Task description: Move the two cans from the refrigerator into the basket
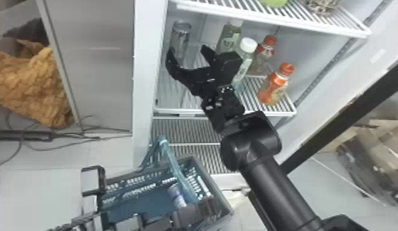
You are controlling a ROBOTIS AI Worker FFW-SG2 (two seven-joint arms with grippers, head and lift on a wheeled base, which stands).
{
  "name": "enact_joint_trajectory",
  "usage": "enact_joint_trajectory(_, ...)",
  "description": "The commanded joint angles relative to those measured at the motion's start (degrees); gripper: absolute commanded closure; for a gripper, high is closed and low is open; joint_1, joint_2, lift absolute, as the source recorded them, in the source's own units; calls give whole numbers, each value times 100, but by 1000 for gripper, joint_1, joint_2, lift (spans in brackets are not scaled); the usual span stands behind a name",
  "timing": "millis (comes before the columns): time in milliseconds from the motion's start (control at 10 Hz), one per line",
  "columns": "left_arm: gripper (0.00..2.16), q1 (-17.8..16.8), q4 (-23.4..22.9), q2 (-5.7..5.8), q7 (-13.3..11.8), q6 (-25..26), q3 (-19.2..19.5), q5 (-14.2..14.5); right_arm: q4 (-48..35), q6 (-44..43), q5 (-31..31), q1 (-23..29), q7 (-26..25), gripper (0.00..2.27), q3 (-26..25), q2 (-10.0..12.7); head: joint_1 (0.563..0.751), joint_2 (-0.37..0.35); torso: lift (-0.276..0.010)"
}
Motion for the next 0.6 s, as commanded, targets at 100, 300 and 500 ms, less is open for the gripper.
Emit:
enact_joint_trajectory(100, 1204, -15, 7, -16, 9, -14, -19, -13, 200, -1, 12, -204, -89, 44, 202, -19, 695, -278, -276)
enact_joint_trajectory(300, 1204, -29, 21, -25, 9, -28, -31, -24, 411, -1, 23, -387, -168, 45, 385, -36, 695, -270, -276)
enact_joint_trajectory(500, 1204, -71, 35, -25, 9, -28, -53, -13, 580, -1, 35, -598, -274, 45, 568, -45, 695, -263, -276)
